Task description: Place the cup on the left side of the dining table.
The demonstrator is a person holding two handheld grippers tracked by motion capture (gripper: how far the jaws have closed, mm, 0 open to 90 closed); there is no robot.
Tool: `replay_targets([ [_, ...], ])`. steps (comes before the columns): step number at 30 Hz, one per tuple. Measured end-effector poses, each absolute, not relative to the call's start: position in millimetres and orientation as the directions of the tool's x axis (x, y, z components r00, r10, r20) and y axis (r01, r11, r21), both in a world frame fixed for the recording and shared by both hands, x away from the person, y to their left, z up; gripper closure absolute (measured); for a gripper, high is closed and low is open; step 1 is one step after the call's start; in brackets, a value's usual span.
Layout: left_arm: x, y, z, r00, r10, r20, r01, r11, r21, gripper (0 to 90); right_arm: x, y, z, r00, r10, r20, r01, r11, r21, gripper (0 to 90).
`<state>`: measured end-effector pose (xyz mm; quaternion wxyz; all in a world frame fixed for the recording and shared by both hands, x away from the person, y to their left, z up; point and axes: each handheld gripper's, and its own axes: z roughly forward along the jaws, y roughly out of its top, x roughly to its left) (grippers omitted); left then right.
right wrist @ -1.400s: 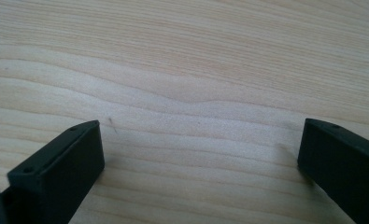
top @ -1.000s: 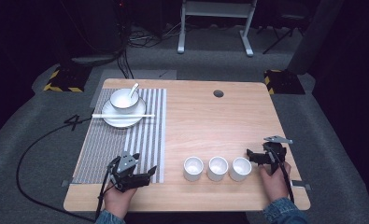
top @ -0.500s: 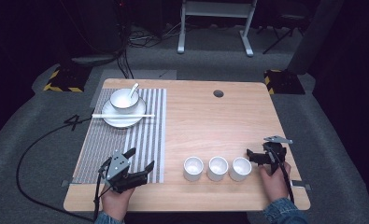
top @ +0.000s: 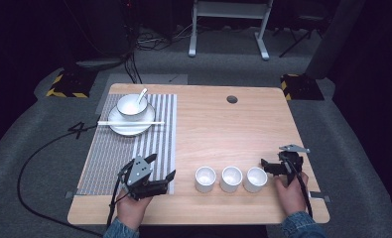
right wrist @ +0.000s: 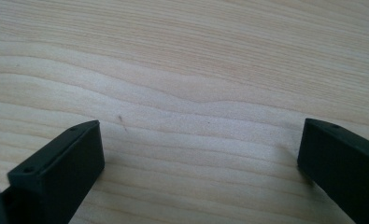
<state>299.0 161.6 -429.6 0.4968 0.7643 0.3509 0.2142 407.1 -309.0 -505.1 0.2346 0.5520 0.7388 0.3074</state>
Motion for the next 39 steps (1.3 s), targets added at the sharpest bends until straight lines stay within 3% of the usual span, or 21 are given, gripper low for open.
replay_targets([
  [10,315.7,128.6,-427.3,0.741,0.671,-0.031,0.283,-0.270,0.920,18.3,407.2,-309.2,-505.2,-0.282,0.959,-0.009,0.671,0.204,0.713,0.4],
  [25,330.0,87.3,-428.2,0.766,0.642,-0.020,0.242,-0.259,0.935,16.5,407.1,-309.2,-505.2,-0.282,0.959,-0.010,0.671,0.204,0.713,0.4],
  [29,333.4,76.8,-429.5,0.747,0.663,-0.056,0.266,-0.221,0.938,14.6,407.0,-309.2,-505.2,-0.281,0.960,-0.009,0.671,0.204,0.713,0.4],
  [39,333.1,58.2,-441.9,0.751,0.659,-0.046,0.291,-0.268,0.919,14.6,407.0,-309.2,-505.2,-0.281,0.960,-0.009,0.671,0.204,0.713,0.4],
])
